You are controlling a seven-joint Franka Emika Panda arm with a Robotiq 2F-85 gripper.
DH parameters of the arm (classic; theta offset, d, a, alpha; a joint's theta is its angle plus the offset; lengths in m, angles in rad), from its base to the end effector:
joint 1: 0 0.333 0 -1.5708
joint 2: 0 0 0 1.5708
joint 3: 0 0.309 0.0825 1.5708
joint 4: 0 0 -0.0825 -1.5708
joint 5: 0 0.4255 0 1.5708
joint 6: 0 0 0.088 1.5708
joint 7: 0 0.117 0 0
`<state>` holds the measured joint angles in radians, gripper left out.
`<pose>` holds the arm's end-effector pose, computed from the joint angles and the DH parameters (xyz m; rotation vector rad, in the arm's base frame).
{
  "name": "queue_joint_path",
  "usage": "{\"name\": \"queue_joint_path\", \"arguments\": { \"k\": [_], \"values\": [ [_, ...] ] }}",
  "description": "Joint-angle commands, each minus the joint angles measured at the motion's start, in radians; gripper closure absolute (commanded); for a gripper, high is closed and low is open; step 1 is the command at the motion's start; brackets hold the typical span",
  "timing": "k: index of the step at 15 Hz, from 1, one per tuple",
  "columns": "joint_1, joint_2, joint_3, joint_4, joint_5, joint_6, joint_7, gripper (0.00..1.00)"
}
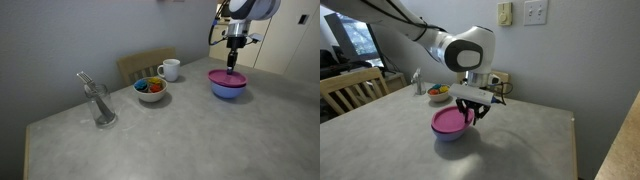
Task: Put the pink plate on the table
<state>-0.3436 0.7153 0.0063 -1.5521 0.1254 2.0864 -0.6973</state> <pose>0.6723 -0.2285 0.1719 -2.9245 -0.4226 0.1542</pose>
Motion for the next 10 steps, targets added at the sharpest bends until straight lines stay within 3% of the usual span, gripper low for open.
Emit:
{"name": "queue_joint_path", "arguments": {
  "k": [1,2,10],
  "values": [
    [-0.029,0.026,0.024,0.049,0.03,-0.052,-0.063,0.93],
    [-0.033,0.026,0.028,0.052,0.035,-0.058,-0.078,0.99],
    [-0.035,0.005,0.03,0.055,0.064,-0.102,-0.175,0.97]
  ]
}}
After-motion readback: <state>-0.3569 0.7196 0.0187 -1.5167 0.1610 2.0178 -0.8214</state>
